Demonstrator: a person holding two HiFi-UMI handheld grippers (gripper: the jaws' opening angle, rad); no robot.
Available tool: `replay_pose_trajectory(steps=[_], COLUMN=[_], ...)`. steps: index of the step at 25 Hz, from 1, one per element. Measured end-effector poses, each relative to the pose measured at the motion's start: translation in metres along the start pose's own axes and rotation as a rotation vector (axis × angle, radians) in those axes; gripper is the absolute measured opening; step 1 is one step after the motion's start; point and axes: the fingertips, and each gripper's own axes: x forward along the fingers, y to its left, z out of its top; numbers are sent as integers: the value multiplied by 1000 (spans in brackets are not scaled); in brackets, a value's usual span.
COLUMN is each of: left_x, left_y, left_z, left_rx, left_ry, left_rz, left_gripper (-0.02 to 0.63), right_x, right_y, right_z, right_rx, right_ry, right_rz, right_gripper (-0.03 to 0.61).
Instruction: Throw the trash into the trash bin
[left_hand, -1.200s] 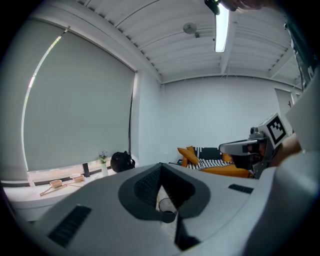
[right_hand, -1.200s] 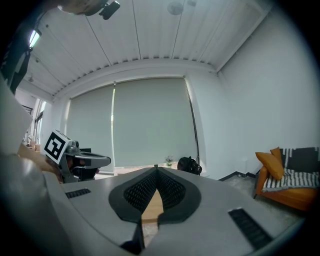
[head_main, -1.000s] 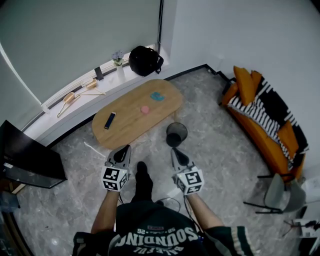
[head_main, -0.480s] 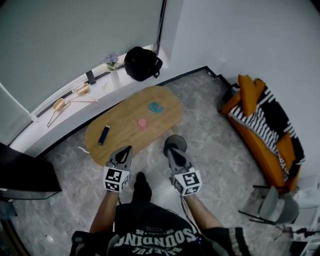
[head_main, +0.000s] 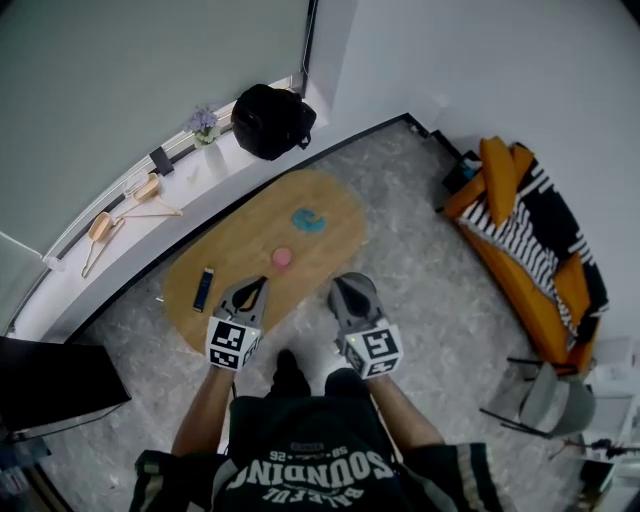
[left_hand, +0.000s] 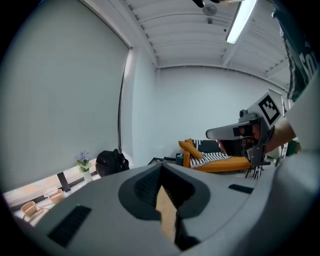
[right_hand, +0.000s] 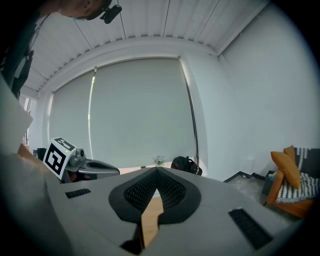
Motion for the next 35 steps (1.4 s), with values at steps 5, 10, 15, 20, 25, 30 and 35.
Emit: replay_pose_trajectory(steps=[5,10,15,20,25,30,35], left_x=[30,56,77,102,136,178,220], left_y=[9,18,23,28,28,30,31], left_z=[-2,-7,-14,-41,-89,-164,-244], left_rx=[-22,-31,-24,-8,-1,26,38], left_ry=[16,42,77,117,194,256,314], left_rz=[-17,-10,4,-1,-8,-24,-51], left_gripper=[0,0,0,0,0,0,0], right_x=[23,45,60,74,87,114,139], right_y=[-17,-37,-52,-67,-85,-102,-113], right_z=[-2,-12,-19,-45,-74,-132,-198], right_rx=[5,15,44,14,21,68,93], right_ry=[25,38,55,112,153,164,165], right_rz=[-3,11,45,51,65,71,84], right_gripper=[0,0,0,0,0,0,0])
